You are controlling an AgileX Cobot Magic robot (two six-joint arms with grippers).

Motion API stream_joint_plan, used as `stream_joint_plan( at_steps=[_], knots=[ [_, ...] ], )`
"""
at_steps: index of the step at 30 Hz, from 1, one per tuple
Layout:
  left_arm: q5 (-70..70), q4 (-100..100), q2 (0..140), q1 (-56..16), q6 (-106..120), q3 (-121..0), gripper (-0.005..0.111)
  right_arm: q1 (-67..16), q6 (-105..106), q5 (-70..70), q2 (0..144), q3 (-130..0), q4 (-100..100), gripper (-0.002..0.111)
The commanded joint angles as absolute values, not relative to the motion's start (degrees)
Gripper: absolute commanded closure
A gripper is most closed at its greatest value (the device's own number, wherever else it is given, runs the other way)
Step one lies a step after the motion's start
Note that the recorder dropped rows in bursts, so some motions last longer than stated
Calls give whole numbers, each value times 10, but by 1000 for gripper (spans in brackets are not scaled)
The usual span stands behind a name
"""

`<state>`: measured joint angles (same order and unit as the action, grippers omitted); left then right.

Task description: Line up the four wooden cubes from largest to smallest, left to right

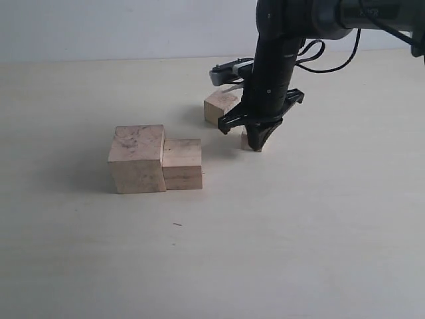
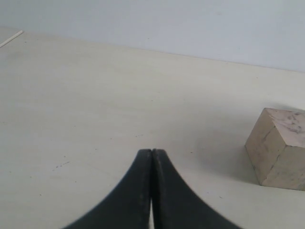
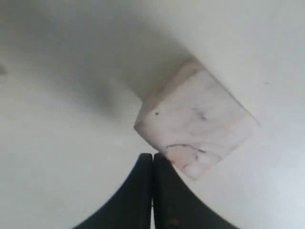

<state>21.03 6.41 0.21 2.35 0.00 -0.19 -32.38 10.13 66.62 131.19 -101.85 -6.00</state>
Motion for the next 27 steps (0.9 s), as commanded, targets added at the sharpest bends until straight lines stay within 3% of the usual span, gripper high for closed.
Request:
stream_joint_plan(
  at_steps=[1, 7, 13, 17, 21, 22, 24, 27],
  knots=[
    [207, 67, 0, 20, 0, 0, 107, -296, 58, 627, 1310, -1020, -19, 108],
    [207, 67, 0, 20, 0, 0, 107, -265, 80, 568, 1283, -1020, -23, 108],
    [207, 67, 0, 20, 0, 0, 107, -266, 329, 488, 1257, -1021, -226, 104],
    [207, 67, 0, 20, 0, 0, 107, -266, 497, 463, 1261, -1021, -342, 79],
    [207, 67, 0, 20, 0, 0, 107, -266, 624, 444, 1268, -1021, -407, 32],
    [207, 67, 0, 20, 0, 0, 107, -266, 626, 430, 1270, -1021, -415, 25],
    [207, 67, 0, 20, 0, 0, 107, -266, 612, 404, 1279, -1021, -418, 17],
    [207, 67, 0, 20, 0, 0, 107, -266, 615, 397, 1297, -1021, -414, 17]
  ],
)
